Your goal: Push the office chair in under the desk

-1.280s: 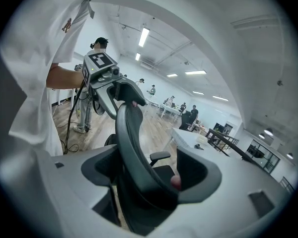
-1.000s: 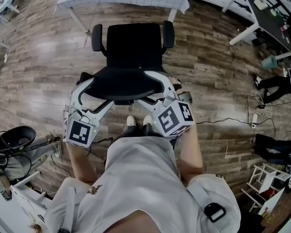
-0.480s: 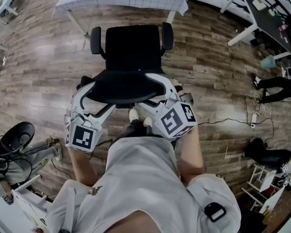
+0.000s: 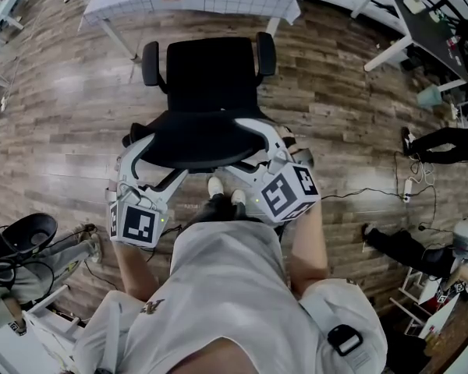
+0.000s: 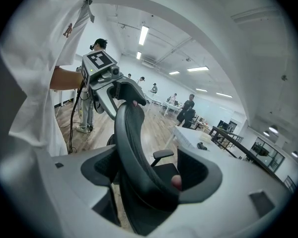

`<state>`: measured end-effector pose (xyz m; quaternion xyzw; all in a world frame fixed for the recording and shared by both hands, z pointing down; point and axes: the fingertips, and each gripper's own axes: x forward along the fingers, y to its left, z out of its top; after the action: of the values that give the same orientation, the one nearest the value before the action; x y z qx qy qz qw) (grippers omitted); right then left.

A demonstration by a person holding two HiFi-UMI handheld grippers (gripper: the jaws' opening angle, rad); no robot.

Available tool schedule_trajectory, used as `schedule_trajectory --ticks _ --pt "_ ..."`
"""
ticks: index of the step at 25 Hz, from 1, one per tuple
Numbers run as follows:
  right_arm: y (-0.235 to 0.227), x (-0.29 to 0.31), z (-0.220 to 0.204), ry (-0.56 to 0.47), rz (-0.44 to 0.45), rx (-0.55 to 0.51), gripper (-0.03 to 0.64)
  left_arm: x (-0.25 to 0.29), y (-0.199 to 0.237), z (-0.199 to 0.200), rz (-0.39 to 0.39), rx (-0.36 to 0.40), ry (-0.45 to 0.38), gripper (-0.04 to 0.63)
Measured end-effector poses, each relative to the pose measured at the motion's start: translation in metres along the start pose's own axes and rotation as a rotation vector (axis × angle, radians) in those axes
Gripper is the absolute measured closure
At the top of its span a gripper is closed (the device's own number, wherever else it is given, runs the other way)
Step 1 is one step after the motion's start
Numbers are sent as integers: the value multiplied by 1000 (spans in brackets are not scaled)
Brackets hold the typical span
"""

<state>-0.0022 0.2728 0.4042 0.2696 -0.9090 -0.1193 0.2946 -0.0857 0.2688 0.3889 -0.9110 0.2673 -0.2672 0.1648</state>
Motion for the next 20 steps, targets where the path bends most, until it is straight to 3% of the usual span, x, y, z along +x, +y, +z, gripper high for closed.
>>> schedule_trajectory --ticks 20 --pt "-42 43 7 26 -16 28 261 22 56 -17 -15 23 -32 232"
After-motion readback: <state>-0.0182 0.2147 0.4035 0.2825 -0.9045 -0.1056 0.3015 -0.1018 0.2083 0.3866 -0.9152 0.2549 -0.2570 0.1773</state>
